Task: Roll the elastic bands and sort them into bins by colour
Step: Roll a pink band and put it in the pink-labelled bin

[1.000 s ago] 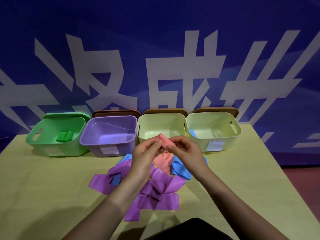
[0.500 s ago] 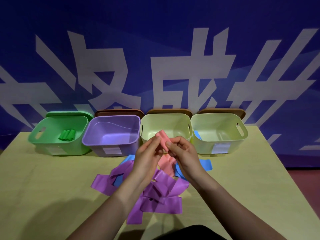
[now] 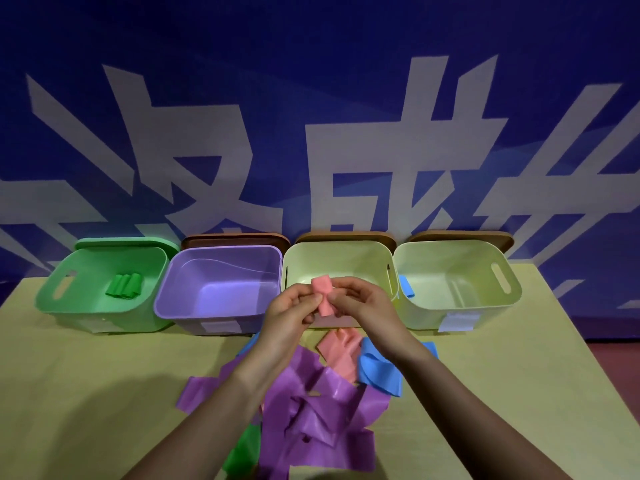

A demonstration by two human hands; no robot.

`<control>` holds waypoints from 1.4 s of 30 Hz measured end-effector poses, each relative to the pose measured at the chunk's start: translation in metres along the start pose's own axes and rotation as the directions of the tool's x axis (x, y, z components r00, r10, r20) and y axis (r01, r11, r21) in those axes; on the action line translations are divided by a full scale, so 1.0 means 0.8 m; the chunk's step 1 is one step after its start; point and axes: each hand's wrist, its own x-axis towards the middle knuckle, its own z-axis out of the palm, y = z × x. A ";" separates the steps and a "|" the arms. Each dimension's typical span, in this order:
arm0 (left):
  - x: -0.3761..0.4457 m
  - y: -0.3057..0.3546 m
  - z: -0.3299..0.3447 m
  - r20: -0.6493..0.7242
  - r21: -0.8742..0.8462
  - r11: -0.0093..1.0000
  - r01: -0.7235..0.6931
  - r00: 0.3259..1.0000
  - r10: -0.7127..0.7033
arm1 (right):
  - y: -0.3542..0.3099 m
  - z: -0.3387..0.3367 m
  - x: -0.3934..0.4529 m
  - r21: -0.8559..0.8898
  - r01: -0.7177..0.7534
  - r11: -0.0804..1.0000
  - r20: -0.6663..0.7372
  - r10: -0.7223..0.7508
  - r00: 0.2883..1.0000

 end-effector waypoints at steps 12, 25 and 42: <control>0.144 -0.021 -0.036 -0.153 0.485 0.874 0.030 0.987 0.051 | 0.089 0.002 0.176 -0.073 -0.375 0.924 -0.127 0.364 0.923; 0.183 -0.068 -0.099 -0.163 0.697 0.716 -0.042 0.963 0.215 | 0.155 0.037 0.277 -0.512 -0.613 0.601 -0.314 0.534 0.785; 0.187 -0.073 -0.104 -0.166 0.646 0.762 -0.050 0.965 0.205 | 0.167 0.057 0.280 -0.663 -0.544 0.514 -0.276 0.508 0.816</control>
